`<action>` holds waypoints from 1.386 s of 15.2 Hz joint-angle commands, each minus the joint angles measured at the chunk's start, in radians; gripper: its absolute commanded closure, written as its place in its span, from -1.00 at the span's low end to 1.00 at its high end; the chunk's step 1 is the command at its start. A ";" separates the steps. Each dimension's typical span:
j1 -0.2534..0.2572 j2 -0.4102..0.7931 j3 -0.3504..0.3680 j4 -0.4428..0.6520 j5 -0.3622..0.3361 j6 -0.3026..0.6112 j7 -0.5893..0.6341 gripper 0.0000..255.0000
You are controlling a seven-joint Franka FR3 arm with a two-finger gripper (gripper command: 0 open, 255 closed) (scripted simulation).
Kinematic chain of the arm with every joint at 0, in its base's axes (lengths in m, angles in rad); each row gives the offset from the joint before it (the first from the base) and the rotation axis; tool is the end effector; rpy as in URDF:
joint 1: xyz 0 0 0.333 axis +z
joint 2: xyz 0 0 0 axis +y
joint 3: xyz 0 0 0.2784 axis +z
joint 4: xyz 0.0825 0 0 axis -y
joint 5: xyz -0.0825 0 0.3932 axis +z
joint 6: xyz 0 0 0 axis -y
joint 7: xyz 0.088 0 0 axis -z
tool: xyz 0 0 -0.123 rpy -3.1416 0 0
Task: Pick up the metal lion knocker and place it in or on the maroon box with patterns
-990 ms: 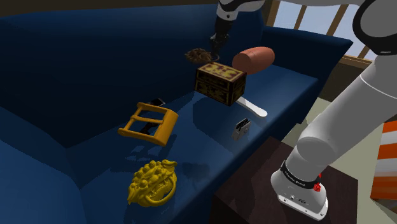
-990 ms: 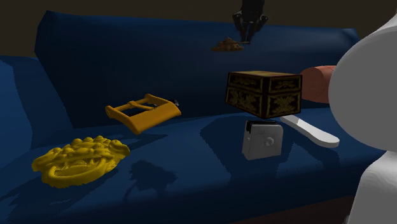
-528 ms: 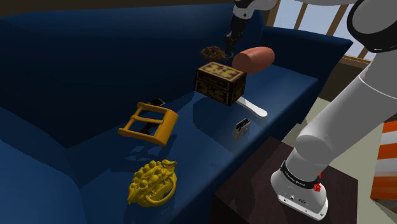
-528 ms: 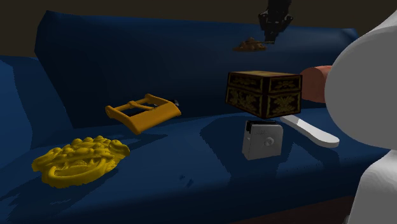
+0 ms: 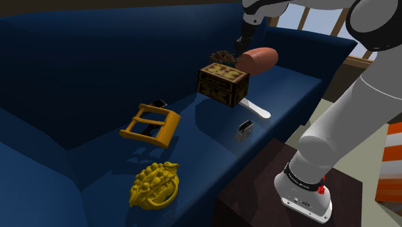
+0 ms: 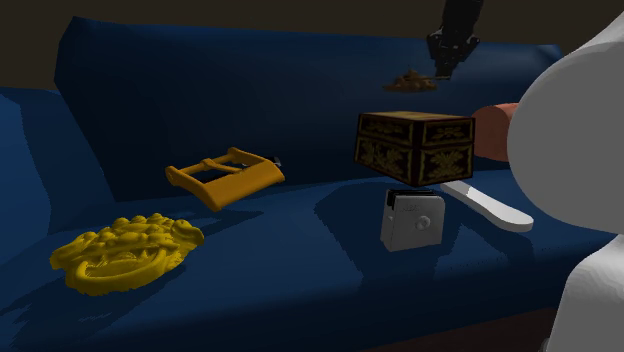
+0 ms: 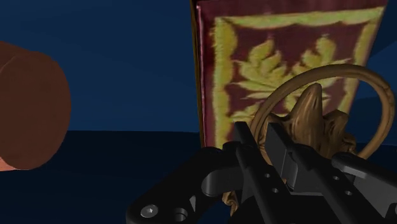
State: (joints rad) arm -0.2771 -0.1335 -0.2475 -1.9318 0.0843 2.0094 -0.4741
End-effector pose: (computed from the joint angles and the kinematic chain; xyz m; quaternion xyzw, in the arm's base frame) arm 0.4847 -0.2785 0.5079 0.9923 -0.0396 0.1173 0.0001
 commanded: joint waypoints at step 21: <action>0.000 0.016 -0.002 -0.107 0.011 0.123 -0.016 -1.00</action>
State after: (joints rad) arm -0.2766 -0.1171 -0.2496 -2.0387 0.0953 2.1327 -0.4905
